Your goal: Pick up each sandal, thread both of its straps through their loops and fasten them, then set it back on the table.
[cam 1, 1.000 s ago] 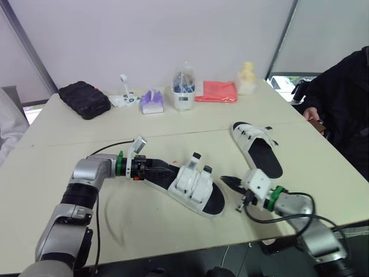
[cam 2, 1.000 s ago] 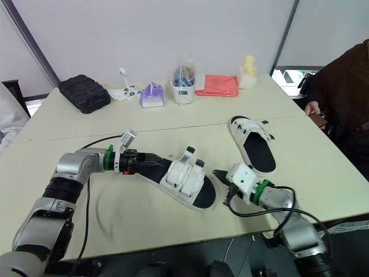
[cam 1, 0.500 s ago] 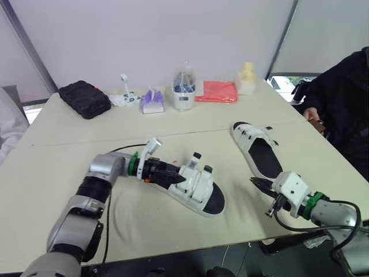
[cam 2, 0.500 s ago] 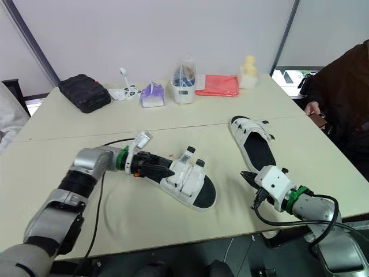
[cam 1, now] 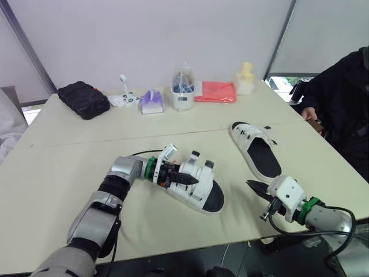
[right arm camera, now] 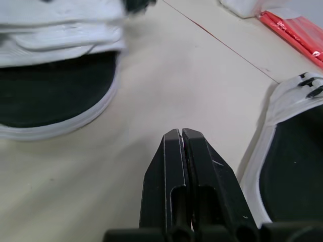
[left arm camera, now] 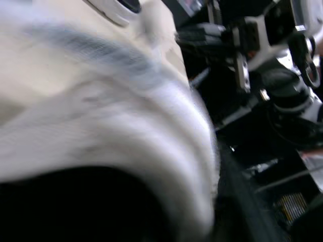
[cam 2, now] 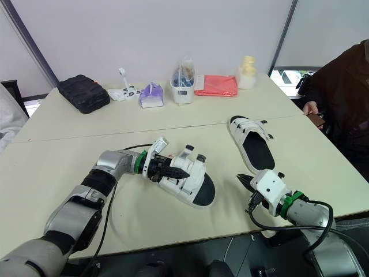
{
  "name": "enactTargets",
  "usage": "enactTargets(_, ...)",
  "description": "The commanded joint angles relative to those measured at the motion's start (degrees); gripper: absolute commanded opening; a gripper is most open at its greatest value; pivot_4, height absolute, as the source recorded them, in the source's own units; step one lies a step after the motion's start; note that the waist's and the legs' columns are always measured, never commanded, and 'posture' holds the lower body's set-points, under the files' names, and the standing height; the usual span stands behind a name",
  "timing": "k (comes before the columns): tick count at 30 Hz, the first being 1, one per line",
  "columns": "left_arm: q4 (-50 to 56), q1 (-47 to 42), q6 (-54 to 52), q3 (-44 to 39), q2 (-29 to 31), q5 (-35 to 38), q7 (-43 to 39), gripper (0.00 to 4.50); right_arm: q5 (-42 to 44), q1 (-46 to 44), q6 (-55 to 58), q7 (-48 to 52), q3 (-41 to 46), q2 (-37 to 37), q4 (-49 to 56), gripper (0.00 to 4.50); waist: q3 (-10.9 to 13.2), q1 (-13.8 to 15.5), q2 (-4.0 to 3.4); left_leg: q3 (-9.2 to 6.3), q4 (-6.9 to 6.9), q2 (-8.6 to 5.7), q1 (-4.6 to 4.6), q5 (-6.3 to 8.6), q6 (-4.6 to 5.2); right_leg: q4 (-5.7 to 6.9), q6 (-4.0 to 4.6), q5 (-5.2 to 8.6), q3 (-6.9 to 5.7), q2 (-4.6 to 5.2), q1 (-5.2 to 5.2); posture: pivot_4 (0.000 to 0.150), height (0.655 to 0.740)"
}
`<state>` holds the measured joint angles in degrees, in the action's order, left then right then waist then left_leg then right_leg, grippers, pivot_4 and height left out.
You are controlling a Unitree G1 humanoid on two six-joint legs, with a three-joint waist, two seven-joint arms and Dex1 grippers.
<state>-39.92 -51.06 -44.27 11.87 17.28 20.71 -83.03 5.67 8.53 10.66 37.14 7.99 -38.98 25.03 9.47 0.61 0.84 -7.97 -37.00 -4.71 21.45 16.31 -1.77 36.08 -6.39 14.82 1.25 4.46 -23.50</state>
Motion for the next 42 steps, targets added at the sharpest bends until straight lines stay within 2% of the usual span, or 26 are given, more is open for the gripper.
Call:
enactTargets(1, 5.3, 0.0, -2.0, -6.3, -1.4, 3.8, 5.9, 0.03, -0.1, -0.7, -0.2, -0.9, 0.0, 0.7, 1.5, 0.0, 0.0, 0.0, 0.0, 0.0, 0.0, 0.0, 0.0, 0.0, 0.0, 0.0, 0.0, 0.0, 0.0, 0.0, 0.0, 0.15, 0.74)
enactTargets(3, 8.2, -0.3, -3.8, -13.8, -4.8, 7.3, 16.3, 0.03, 0.0, -1.0, -0.1, -1.3, -0.4, 1.2, 1.2, 0.0, 0.0, 0.1, 0.03, -0.02, 0.0, 0.0, 0.01, 0.0, 0.0, 0.02, 0.0, 0.0, 0.0, 0.01, -0.01, 0.15, 0.74)
enactTargets(5, 10.7, -1.3, -1.3, -23.5, -10.7, 11.0, 31.8, 0.03, -0.1, -1.2, -0.2, -1.6, -1.2, 1.8, 0.7, 0.0, 0.1, 0.4, 0.1, -0.08, -0.03, 0.0, 0.06, 0.0, -0.01, 0.02, -0.01, 0.0, -0.01, 0.06, -0.01, 0.15, 0.74)
enactTargets(8, 11.7, -2.8, 8.2, -33.8, -19.5, 12.8, 53.7, 0.03, -0.5, -2.5, -0.5, -1.7, -2.7, 2.9, -0.6, 0.0, 0.1, 0.5, 0.21, -0.07, -0.12, -0.04, 0.07, -0.09, -0.17, -0.02, -0.09, -0.05, 0.0, 0.15, 0.02, 0.15, 0.74)
enactTargets(11, 7.5, -5.7, 22.3, -38.4, -25.3, 11.2, 67.1, 0.03, -0.7, -5.1, -0.5, -1.7, -5.0, 4.0, -2.0, 0.0, 0.1, 0.1, 0.23, 0.01, -0.1, -0.03, 0.04, -0.14, -0.29, -0.05, -0.14, -0.08, 0.05, 0.19, 0.02, 0.15, 0.74)
enactTargets(13, 1.1, -8.5, 30.3, -40.1, -26.7, 10.5, 71.8, 0.03, -1.0, -6.9, -0.6, -1.5, -6.3, 4.6, -3.1, 0.0, 0.1, 0.2, 0.24, 0.06, -0.07, -0.02, 0.01, -0.16, -0.32, -0.05, -0.14, -0.08, 0.06, 0.15, 0.0, 0.15, 0.74)
enactTargets(18, -14.7, -13.7, 42.6, -43.5, -26.3, 11.4, 77.2, 0.03, -1.2, -9.6, -0.9, -1.5, -7.9, 5.0, -5.1, 0.0, 0.1, 0.2, 0.24, 0.09, -0.07, -0.13, 0.04, -0.16, -0.31, -0.06, -0.16, -0.08, 0.04, 0.13, 0.0, 0.15, 0.74)
enactTargets(23, -21.5, -14.0, 49.0, -46.0, -27.5, 12.8, 80.3, 0.03, -1.4, -10.9, -1.1, -1.6, -8.7, 5.3, -6.0, 0.0, 0.2, 0.4, 0.28, 0.05, -0.09, -0.32, 0.08, -0.13, -0.23, -0.07, -0.27, -0.05, 0.05, 0.28, -0.01, 0.15, 0.74)
enactTargets(27, -22.9, -13.0, 49.5, -45.2, -27.9, 12.0, 80.9, 1.66, -1.4, -11.1, -1.2, -1.7, -9.2, 5.4, -6.1, 0.0, 0.2, 0.3, 0.27, 0.05, -0.12, -0.34, 0.06, -0.13, -0.23, -0.06, -0.3, -0.06, 0.05, 0.3, 0.02, 0.15, 0.74)
enactTargets(32, -22.1, -11.7, 45.4, -43.9, -27.2, 11.3, 82.2, 4.26, -1.5, -11.1, -1.2, -1.7, -9.5, 5.5, -6.2, 0.0, 0.1, 0.2, 0.24, 0.05, -0.14, -0.36, -0.01, -0.13, -0.22, -0.01, -0.31, -0.07, 0.05, 0.27, 0.08, 0.15, 0.74)
enactTargets(33, -20.8, -11.1, 42.7, -43.4, -27.0, 11.7, 81.9, 4.46, -1.5, -11.1, -1.2, -1.7, -9.5, 5.5, -6.2, 0.0, 0.1, 0.2, 0.23, 0.06, -0.14, -0.37, -0.06, -0.13, -0.22, -0.01, -0.31, -0.07, 0.05, 0.27, 0.13, 0.15, 0.74)
enactTargets(34, -16.4, -8.8, 37.6, -41.1, -26.4, 10.8, 82.5, 4.46, -1.4, -11.0, -1.1, -1.7, -9.4, 5.5, -6.1, 0.0, 0.1, 0.1, 0.22, 0.06, -0.15, -0.37, -0.08, -0.13, -0.22, -0.01, -0.31, -0.07, 0.06, 0.27, 0.15, 0.15, 0.74)
enactTargets(36, -1.3, -0.8, 23.4, -34.4, -24.4, 8.8, 83.9, 4.46, -1.2, -10.5, -1.1, -1.7, -9.3, 5.5, -5.9, 0.0, 0.1, -0.3, 0.17, 0.06, -0.14, -0.36, -0.11, -0.13, -0.22, 0.03, -0.32, -0.07, 0.08, 0.26, 0.16, 0.15, 0.74)
enactTargets(38, 14.8, 7.6, 10.7, -29.5, -22.0, 10.2, 84.7, 4.46, -1.2, -10.2, -1.4, -1.7, -9.3, 5.7, -6.1, 0.0, 0.0, -1.1, 0.09, 0.08, -0.08, -0.3, -0.15, -0.12, -0.21, 0.07, -0.32, -0.07, 0.19, 0.22, 0.09, 0.15, 0.74)
enactTargets(42, 40.8, 20.5, -7.0, -22.7, -13.3, 13.5, 82.8, 4.46, -0.7, -10.5, -1.8, -1.6, -9.2, 6.1, -6.8, 0.0, -0.1, -1.7, -0.04, 0.01, 0.01, -0.29, -0.22, -0.11, -0.23, 0.18, -0.31, -0.08, 0.44, 0.17, -0.07, 0.15, 0.74)
